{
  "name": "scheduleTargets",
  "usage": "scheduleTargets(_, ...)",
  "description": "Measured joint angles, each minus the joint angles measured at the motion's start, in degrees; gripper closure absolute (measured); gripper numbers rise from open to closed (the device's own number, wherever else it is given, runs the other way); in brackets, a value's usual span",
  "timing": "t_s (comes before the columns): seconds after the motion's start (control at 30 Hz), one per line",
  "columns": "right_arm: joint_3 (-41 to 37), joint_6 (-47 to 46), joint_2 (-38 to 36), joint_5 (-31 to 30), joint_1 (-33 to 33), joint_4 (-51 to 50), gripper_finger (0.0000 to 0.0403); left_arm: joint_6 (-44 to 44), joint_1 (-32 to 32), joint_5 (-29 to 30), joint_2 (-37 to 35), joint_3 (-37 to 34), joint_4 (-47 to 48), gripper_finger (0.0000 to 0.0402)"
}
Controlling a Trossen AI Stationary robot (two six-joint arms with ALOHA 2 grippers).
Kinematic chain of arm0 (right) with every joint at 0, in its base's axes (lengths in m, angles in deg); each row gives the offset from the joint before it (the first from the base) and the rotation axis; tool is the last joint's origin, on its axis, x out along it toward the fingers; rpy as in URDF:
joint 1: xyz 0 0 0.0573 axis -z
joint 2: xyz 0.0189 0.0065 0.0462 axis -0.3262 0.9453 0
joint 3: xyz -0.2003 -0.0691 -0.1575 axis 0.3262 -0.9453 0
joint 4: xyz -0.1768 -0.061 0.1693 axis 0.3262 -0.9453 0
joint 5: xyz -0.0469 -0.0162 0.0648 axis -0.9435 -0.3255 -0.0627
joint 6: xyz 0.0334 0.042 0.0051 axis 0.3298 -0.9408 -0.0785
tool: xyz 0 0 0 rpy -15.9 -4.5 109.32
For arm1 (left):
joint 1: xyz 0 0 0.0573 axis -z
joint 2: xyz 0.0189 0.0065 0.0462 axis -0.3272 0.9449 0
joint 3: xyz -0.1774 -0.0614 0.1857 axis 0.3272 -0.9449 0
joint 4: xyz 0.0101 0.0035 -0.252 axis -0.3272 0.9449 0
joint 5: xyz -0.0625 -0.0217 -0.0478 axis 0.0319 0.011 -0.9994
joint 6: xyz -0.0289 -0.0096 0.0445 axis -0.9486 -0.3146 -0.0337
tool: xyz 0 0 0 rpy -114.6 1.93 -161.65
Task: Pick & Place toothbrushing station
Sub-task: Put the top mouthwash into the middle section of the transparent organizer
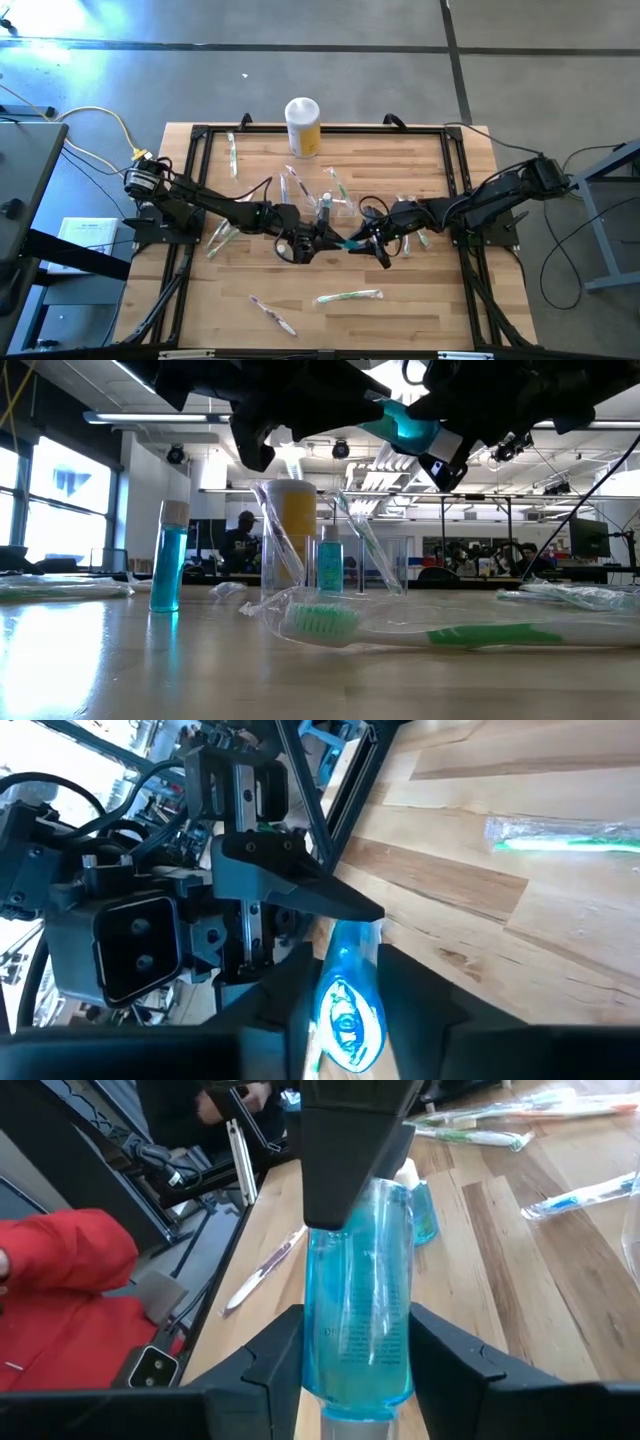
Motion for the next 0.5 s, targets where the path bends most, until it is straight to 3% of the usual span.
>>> scheduleTargets(0.07,0.00,0.02,0.00,-0.04,0.02,-0.15,0.0261,-0.18,0.00,0.25,0.00,0.00,0.15,0.0329)
scheduleTargets(0.5,0.00,0.06,0.04,0.09,0.02,-0.12,0.0260,-0.85,0.00,1.19,0.00,0.09,0.79,0.0329)
